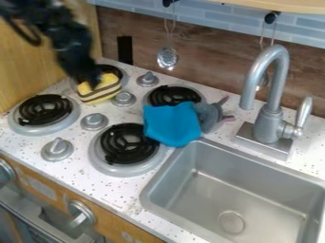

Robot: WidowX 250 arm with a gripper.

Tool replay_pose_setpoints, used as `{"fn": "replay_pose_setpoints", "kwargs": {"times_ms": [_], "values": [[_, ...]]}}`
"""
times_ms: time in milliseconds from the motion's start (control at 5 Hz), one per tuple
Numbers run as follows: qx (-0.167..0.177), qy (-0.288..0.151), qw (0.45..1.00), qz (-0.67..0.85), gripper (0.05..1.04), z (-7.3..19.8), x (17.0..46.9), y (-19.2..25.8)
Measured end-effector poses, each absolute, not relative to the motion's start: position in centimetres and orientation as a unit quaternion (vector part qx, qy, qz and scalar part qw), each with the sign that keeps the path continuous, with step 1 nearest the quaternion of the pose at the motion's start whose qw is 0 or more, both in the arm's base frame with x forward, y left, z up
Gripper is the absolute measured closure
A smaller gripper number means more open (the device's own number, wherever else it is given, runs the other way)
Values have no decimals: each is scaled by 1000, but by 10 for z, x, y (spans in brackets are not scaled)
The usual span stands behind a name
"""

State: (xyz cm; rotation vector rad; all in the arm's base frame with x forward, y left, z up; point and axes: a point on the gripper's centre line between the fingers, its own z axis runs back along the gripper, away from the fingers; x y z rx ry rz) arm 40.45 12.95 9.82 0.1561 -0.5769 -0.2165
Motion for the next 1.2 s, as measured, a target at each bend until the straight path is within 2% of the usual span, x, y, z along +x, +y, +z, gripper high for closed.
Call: {"fn": "replay_pose_setpoints", "kwargs": {"times_ms": [200, 600, 1000, 1200], "values": [[34, -303, 943, -136, 82, 100, 420, 75], [-11, -298, 937, -181, 81, 99, 423, 10], [-5, -295, 938, -183, 81, 86, 417, 7], [-7, -298, 936, -186, 82, 70, 421, 6]]}}
